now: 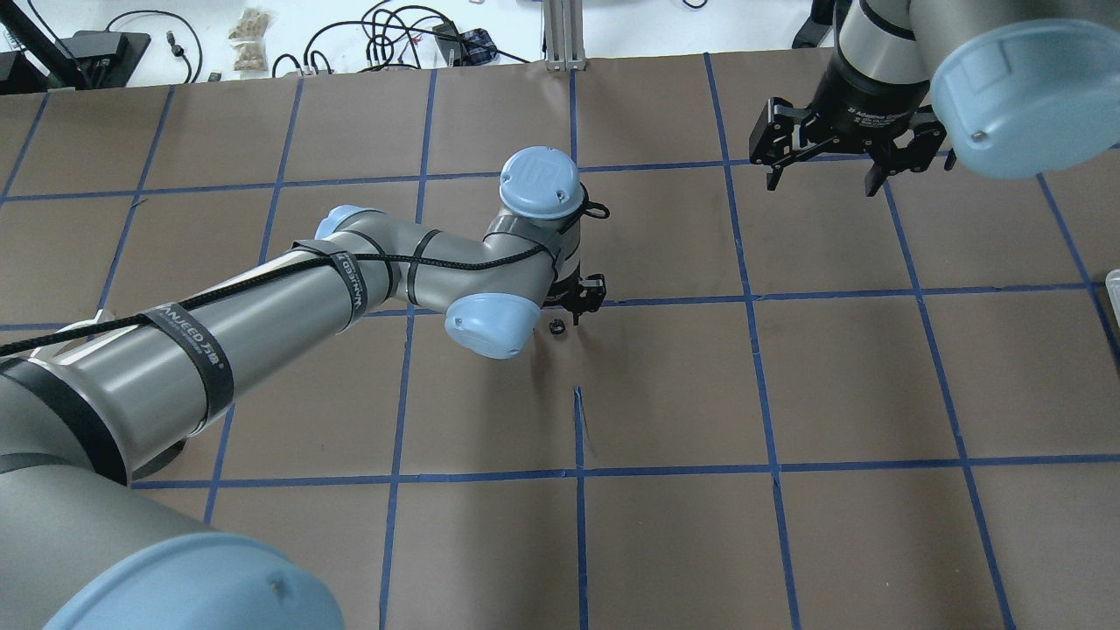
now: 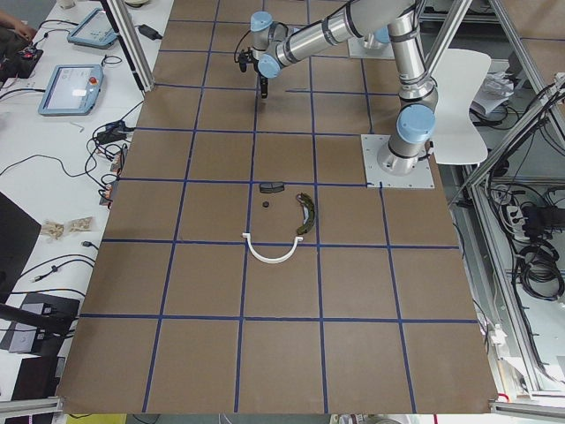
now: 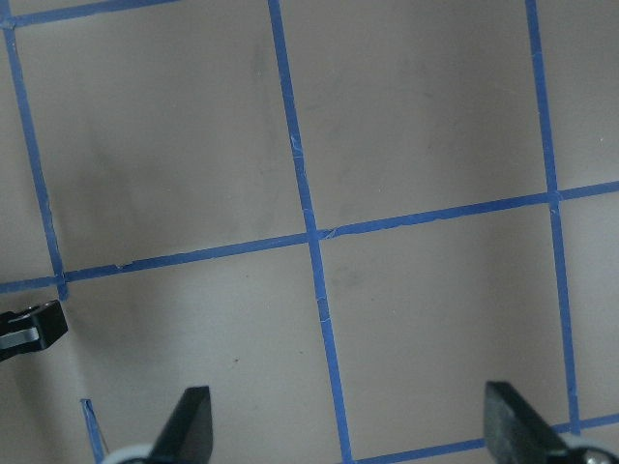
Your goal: Place bearing gear from tray to pile
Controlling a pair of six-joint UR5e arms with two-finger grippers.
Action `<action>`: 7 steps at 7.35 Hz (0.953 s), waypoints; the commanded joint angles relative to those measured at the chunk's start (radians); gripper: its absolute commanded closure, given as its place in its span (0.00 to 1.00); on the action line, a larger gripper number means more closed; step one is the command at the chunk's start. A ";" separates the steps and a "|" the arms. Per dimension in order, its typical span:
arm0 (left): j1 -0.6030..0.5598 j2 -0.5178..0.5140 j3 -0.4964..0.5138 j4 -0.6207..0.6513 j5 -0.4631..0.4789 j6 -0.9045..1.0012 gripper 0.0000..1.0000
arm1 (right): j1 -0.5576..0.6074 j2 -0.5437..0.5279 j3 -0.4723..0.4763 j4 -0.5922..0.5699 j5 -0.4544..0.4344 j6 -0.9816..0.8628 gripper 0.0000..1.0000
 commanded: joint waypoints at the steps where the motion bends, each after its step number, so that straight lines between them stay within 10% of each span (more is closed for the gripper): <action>1: 0.000 -0.011 -0.002 0.002 -0.001 0.027 0.54 | 0.001 -0.004 0.002 0.005 -0.001 0.000 0.00; 3: 0.000 -0.008 -0.001 0.002 -0.001 0.052 0.92 | 0.004 -0.016 0.016 0.007 -0.001 0.000 0.00; 7: 0.172 0.140 -0.004 -0.160 -0.004 0.296 0.95 | 0.006 -0.012 -0.012 0.024 -0.002 0.001 0.00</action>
